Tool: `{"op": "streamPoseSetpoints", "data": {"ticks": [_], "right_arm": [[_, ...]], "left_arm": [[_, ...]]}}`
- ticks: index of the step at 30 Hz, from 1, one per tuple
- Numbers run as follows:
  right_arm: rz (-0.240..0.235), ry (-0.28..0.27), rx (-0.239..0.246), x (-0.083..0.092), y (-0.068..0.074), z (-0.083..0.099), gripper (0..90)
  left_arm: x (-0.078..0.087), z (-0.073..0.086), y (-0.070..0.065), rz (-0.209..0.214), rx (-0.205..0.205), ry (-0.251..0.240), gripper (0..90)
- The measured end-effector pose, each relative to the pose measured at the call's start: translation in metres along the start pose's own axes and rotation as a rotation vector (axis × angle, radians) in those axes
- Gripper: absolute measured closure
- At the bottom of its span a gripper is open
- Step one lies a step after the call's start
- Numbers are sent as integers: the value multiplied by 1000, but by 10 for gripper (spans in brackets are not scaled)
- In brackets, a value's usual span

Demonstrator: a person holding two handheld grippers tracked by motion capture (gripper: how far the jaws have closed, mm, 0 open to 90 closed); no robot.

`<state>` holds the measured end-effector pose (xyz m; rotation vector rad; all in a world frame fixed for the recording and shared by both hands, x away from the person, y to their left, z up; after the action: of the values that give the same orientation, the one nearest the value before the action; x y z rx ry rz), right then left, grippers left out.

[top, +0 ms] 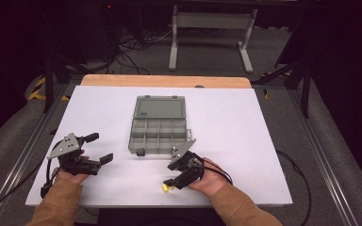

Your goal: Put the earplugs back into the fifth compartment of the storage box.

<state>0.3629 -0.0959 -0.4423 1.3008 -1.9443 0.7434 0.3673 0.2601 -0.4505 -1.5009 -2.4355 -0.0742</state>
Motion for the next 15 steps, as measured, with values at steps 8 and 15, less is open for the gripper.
{"op": "streamPoseSetpoints", "data": {"ticks": [8, 15], "right_arm": [[-24, 55, 8, -4, 4, 2, 480], [-42, 69, 11, -7, 6, 3, 532]], "left_arm": [[0, 0, 0, -2, -5, 3, 22], [0, 0, 0, -1, 0, 2, 23]]}}
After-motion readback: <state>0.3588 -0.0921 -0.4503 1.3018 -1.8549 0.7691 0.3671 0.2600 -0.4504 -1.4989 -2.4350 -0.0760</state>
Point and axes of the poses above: each handheld gripper's, and its own axes: x roughly backward along the jaws, z roughly out of its underside, y roughly to its left, the point moved 1 cm from there along -x, roughly forward along the jaws, and after that the axes turned 11 degrees about z, right-handed, at the moved point
